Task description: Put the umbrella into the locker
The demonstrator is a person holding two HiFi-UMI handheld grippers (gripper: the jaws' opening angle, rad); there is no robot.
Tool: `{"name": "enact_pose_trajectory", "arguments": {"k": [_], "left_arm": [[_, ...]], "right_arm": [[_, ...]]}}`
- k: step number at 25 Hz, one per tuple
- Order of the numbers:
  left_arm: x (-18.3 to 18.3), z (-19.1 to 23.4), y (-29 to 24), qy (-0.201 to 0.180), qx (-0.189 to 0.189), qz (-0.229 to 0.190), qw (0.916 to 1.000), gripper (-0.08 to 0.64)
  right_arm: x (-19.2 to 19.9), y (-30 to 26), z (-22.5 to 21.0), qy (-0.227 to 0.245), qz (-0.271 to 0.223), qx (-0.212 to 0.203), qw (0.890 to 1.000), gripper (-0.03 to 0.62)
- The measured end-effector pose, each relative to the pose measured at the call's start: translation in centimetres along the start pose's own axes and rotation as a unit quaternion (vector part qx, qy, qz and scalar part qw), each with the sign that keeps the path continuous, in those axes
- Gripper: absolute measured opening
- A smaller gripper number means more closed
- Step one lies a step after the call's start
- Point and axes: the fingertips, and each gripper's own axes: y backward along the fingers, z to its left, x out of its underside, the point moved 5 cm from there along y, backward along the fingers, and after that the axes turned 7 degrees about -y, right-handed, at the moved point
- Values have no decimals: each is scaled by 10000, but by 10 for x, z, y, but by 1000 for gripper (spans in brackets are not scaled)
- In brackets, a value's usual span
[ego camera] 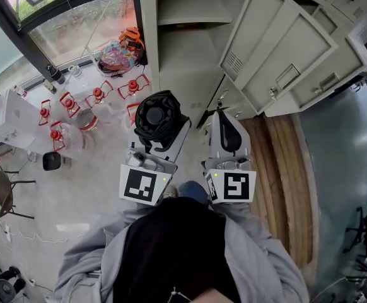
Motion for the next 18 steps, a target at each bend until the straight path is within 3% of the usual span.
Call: {"name": "enact_pose_trajectory", "arguments": {"k": [7, 18], "left_arm": [[12, 15, -27, 23, 60, 54, 10000, 236], [22, 40, -112, -34, -230, -2, 9997, 236]], "right_arm": [[9, -34, -11, -50, 6, -46, 10000, 3], [11, -122, -64, -34, -59, -418, 9991, 3]]}}
